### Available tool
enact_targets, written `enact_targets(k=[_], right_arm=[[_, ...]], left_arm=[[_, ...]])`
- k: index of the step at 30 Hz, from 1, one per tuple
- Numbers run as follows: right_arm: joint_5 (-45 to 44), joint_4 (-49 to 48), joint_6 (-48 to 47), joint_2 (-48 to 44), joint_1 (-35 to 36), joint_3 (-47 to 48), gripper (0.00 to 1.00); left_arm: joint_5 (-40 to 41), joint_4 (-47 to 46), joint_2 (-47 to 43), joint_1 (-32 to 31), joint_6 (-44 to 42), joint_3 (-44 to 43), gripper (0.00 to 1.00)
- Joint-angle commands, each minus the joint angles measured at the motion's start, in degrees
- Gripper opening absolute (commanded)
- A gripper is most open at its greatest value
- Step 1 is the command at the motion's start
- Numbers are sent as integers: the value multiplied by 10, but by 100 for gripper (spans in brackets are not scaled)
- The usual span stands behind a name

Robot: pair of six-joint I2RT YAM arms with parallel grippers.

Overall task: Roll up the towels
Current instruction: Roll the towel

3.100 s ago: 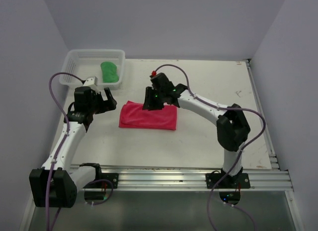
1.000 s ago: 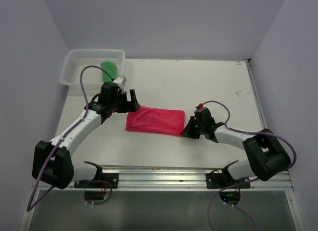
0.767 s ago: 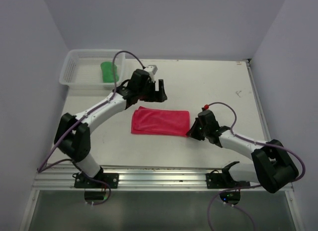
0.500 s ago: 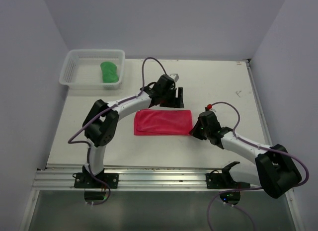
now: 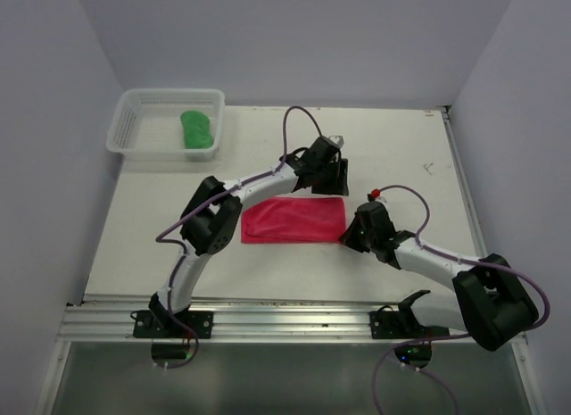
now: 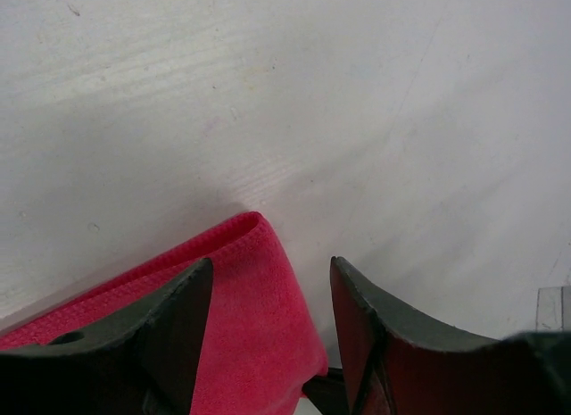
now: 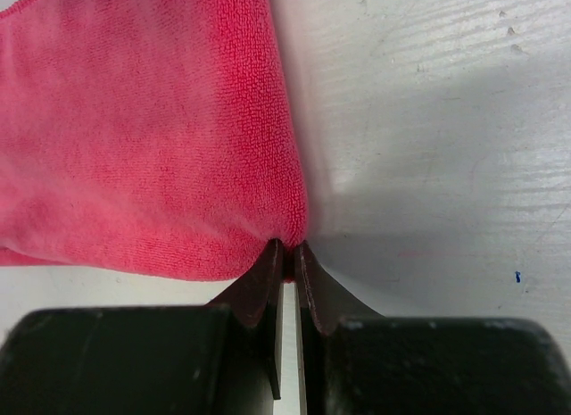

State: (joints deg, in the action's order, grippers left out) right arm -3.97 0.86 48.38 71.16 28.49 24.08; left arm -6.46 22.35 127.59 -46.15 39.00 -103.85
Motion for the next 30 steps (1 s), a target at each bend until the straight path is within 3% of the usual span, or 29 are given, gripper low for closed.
enact_targets(k=[1,8,20,29,30], right_arm=[[-18,-22,-4,17,-1,-4,0],[-17,-26,-3,21,-1,-9,0],[-14,-25,-23,36,-1,8,0],[-14,-27,-31,31,-2,11,0],[-16,-24,-35,30,-2,16,0]], left_arm=[[27,40,16,-10,5,-35,59],[27,20,22,-17,17,-14,54],[84,81,77,-32,-2,-74,52],[144,164,126,-46,-18,-139,42],[146,167,128,-46,-18,-137,34]])
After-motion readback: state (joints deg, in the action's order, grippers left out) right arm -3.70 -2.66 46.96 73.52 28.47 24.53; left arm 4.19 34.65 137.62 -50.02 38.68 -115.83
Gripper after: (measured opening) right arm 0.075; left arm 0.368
